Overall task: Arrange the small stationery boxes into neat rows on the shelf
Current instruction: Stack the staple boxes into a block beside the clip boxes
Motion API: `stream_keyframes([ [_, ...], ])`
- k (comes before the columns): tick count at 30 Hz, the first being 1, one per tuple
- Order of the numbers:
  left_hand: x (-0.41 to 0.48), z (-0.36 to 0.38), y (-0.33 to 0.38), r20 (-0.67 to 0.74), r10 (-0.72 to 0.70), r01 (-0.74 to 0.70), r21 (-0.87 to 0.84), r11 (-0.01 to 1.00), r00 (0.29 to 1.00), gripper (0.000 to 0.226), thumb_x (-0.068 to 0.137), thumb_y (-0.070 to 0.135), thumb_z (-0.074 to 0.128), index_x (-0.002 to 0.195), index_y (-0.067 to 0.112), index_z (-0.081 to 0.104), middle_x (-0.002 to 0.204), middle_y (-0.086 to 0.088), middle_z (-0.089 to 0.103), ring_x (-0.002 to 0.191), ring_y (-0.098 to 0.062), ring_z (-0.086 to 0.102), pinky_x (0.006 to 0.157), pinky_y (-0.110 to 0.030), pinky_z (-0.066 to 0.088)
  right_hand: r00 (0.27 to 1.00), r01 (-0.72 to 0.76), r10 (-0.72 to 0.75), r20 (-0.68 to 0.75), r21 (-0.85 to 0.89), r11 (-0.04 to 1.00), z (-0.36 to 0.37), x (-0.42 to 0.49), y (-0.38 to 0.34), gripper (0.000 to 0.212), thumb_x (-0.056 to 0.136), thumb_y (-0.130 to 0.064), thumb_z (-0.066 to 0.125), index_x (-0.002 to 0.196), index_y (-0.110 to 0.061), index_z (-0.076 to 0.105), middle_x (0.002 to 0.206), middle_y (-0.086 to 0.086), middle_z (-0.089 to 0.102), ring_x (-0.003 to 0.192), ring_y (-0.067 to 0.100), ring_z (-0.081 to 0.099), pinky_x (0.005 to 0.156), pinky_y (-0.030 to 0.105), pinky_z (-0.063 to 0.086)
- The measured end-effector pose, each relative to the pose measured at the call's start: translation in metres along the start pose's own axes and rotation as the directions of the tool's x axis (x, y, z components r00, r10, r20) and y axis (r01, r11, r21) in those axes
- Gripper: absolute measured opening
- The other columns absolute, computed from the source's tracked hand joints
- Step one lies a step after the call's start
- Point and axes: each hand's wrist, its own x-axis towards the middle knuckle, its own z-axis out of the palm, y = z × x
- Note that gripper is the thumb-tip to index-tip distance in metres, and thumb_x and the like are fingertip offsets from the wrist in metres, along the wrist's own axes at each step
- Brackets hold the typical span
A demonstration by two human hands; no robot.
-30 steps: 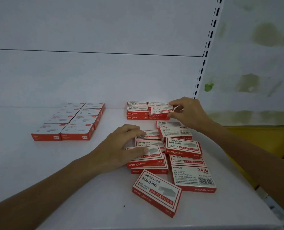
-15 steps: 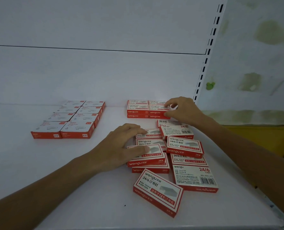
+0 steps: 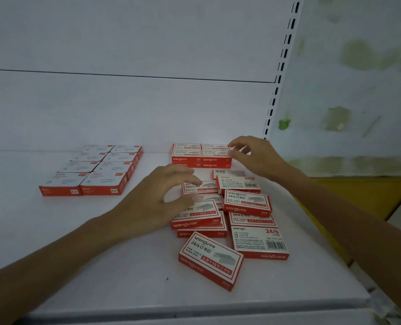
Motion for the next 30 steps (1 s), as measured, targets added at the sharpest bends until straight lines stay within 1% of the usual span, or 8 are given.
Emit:
stream_keyframes([
  [4, 0.011, -0.006, 0.007, 0.082, 0.062, -0.064, 0.02, 0.998, 0.995, 0.022, 0.086, 0.038, 0.053, 0.106, 0.045, 0.053, 0.111, 0.028, 0.049, 0.105, 0.012, 0.045, 0.078, -0.004, 0.034, 0.995, 0.087, -0.09, 0.053, 0.063, 0.994, -0.018, -0.026, -0.002, 0.011, 0.087, -0.025, 0.058, 0.093, -0.027, 0.066, 0.09, -0.016, 0.063, 0.077, -0.003, 0.056, 0.063, 0.008, 0.039],
  [9, 0.043, 0.013, 0.013, 0.165, 0.038, -0.047, 0.054, 0.997, 0.986, 0.043, 0.087, 0.034, 0.055, 0.129, 0.035, 0.045, 0.122, 0.018, 0.05, 0.104, 0.004, 0.044, 0.074, -0.009, 0.034, 0.979, 0.072, -0.102, 0.178, 0.17, 0.983, -0.02, -0.057, 0.002, 0.012, 0.082, -0.026, 0.064, 0.093, -0.03, 0.065, 0.093, -0.023, 0.059, 0.087, -0.001, 0.059, 0.066, 0.01, 0.046],
  [12, 0.057, 0.015, 0.012, 0.283, 0.03, -0.047, 0.051, 0.998, 0.959, 0.046, 0.086, 0.035, 0.057, 0.13, 0.034, 0.045, 0.129, 0.011, 0.052, 0.104, 0.001, 0.046, 0.077, -0.012, 0.038, 0.976, 0.042, -0.083, 0.199, 0.206, 0.978, -0.023, -0.065, 0.007, 0.021, 0.078, -0.034, 0.068, 0.098, -0.031, 0.063, 0.096, -0.023, 0.059, 0.091, -0.002, 0.058, 0.069, 0.012, 0.05],
  [19, 0.066, 0.024, 0.004, 0.183, 0.045, -0.048, 0.009, 0.999, 0.982, 0.034, 0.079, 0.032, 0.066, 0.112, 0.033, 0.059, 0.112, 0.015, 0.057, 0.098, 0.0, 0.052, 0.076, -0.012, 0.038, 0.974, 0.042, -0.092, 0.206, 0.234, 0.971, -0.025, -0.061, 0.009, 0.01, 0.079, -0.036, 0.066, 0.087, -0.04, 0.062, 0.097, -0.022, 0.06, 0.095, 0.001, 0.058, 0.081, 0.02, 0.048],
  [21, 0.066, 0.024, 0.003, 0.177, 0.04, -0.042, 0.008, 0.999, 0.983, 0.037, 0.077, 0.038, 0.066, 0.113, 0.035, 0.058, 0.106, 0.018, 0.056, 0.095, 0.004, 0.052, 0.075, -0.011, 0.038, 0.976, 0.026, -0.073, 0.205, 0.224, 0.974, -0.021, -0.055, 0.006, 0.008, 0.083, -0.039, 0.06, 0.091, -0.037, 0.062, 0.106, -0.018, 0.057, 0.103, 0.001, 0.054, 0.09, 0.025, 0.044],
  [23, 0.067, 0.025, 0.003, 0.17, 0.043, -0.045, 0.005, 0.999, 0.984, 0.041, 0.075, 0.041, 0.067, 0.114, 0.036, 0.057, 0.102, 0.023, 0.056, 0.091, 0.009, 0.052, 0.072, -0.009, 0.036, 0.971, -0.002, -0.04, 0.235, 0.176, 0.984, -0.015, -0.049, 0.001, 0.023, 0.086, -0.047, 0.054, 0.104, -0.034, 0.06, 0.116, -0.014, 0.055, 0.107, 0.003, 0.051, 0.094, 0.027, 0.042],
  [27, 0.066, 0.027, 0.006, 0.123, 0.054, -0.05, -0.029, 0.998, 0.991, 0.039, 0.074, 0.041, 0.069, 0.111, 0.035, 0.06, 0.098, 0.023, 0.059, 0.086, 0.013, 0.054, 0.068, -0.005, 0.034, 0.933, -0.036, -0.012, 0.36, 0.126, 0.991, -0.005, -0.045, -0.009, 0.043, 0.09, -0.054, 0.036, 0.121, -0.031, 0.056, 0.108, -0.014, 0.056, 0.092, 0.0, 0.054, 0.076, 0.015, 0.039],
  [30, 0.063, 0.021, 0.003, 0.072, 0.018, -0.014, -0.052, 0.999, 0.997, 0.037, 0.073, 0.04, 0.071, 0.109, 0.036, 0.061, 0.092, 0.027, 0.058, 0.081, 0.014, 0.058, 0.062, -0.003, 0.04, 0.931, -0.095, 0.058, 0.36, 0.088, 0.992, -0.003, -0.043, -0.007, 0.051, 0.091, -0.059, 0.025, 0.125, -0.033, 0.053, 0.106, -0.012, 0.057, 0.092, 0.005, 0.055, 0.076, 0.019, 0.038],
])
